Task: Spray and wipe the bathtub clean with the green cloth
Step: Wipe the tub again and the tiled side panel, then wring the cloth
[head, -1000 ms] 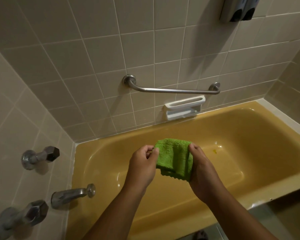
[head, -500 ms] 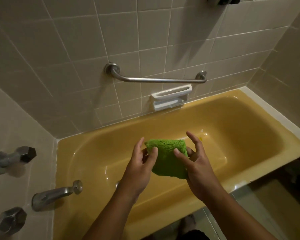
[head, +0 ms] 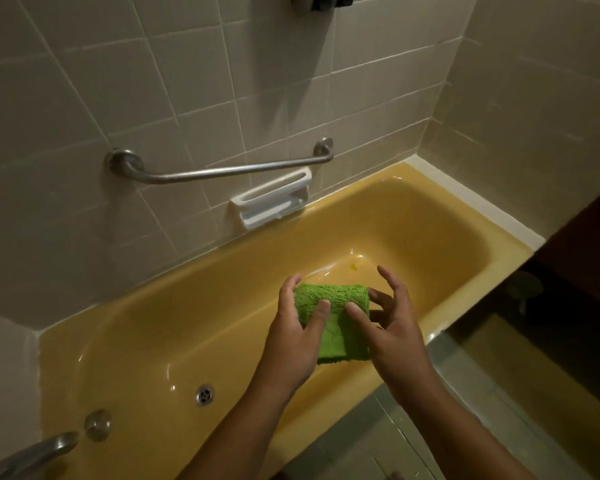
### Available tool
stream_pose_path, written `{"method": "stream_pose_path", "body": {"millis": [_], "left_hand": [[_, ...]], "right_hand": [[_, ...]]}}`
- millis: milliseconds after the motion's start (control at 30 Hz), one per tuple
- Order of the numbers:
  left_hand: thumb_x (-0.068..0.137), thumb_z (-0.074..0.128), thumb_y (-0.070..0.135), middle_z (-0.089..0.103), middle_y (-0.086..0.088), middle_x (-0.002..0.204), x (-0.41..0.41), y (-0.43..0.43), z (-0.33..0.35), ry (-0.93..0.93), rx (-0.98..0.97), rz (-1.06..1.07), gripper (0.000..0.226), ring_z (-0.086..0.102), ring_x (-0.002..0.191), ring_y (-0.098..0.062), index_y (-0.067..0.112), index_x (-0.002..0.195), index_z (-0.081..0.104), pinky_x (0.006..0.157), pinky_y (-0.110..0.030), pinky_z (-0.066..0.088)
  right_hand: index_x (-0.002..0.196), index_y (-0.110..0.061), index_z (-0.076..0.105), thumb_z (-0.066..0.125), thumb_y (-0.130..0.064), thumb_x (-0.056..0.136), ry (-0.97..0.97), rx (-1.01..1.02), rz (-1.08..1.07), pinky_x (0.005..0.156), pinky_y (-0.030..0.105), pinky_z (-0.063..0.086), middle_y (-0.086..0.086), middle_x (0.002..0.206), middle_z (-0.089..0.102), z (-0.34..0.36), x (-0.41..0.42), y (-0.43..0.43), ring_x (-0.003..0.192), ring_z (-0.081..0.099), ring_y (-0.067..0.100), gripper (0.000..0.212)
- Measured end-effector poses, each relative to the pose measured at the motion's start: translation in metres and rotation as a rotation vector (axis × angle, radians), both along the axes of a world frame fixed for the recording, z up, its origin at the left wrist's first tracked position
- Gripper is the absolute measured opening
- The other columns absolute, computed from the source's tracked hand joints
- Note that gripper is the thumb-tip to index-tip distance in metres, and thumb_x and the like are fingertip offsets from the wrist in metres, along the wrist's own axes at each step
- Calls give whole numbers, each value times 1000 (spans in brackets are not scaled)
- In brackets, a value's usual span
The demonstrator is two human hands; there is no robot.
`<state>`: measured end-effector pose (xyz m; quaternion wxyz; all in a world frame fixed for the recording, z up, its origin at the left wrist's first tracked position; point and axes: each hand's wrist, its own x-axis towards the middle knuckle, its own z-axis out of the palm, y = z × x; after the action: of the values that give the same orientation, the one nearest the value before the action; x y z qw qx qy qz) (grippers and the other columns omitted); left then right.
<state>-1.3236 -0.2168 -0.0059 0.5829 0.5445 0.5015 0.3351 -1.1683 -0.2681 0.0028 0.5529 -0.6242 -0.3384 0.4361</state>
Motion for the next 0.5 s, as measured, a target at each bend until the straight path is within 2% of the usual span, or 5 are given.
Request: {"method": "stream_pose_path", "body": {"millis": [133, 233, 367, 433, 500], "left_hand": [[99, 67, 42, 63, 11, 131, 67, -5, 6, 24, 14, -113, 60, 70, 109, -10, 54, 147, 33, 91, -43, 63], [97, 73, 32, 62, 16, 130, 120, -13, 8, 83, 70, -213, 68, 67, 112, -4, 51, 150, 34, 96, -40, 60], [94, 76, 33, 66, 13, 127, 192, -22, 6, 135, 109, -278, 69, 69, 109, -5, 52, 148, 38, 94, -41, 61], [93, 77, 33, 67, 12, 124, 225, -26, 5, 160, 131, -302, 70, 69, 104, -1, 50, 148, 38, 90, -34, 62], [93, 77, 33, 66, 15, 118, 254, -29, 6, 195, 159, -323, 67, 66, 96, 9, 44, 149, 40, 79, -17, 59]], "right_hand": [[138, -65, 39, 75, -31, 92, -77, 25, -108, 84, 46, 64, -21, 127, 54, -2, 65, -23, 107, 66, 14, 67], [142, -59, 41, 74, -29, 93, -72, 21, -198, 88, 52, 62, -21, 126, 55, -5, 122, -44, 110, 65, 14, 66], [139, -63, 43, 74, -31, 93, -53, 20, -256, 89, 50, 63, -15, 130, 57, -11, 192, -68, 113, 66, 14, 64], [139, -62, 43, 74, -29, 93, -55, 23, -282, 89, 51, 62, -17, 127, 57, -13, 222, -76, 111, 67, 14, 64], [142, -58, 43, 74, -26, 94, -59, 25, -310, 88, 50, 63, -16, 127, 57, -16, 249, -82, 109, 68, 14, 66]]}}
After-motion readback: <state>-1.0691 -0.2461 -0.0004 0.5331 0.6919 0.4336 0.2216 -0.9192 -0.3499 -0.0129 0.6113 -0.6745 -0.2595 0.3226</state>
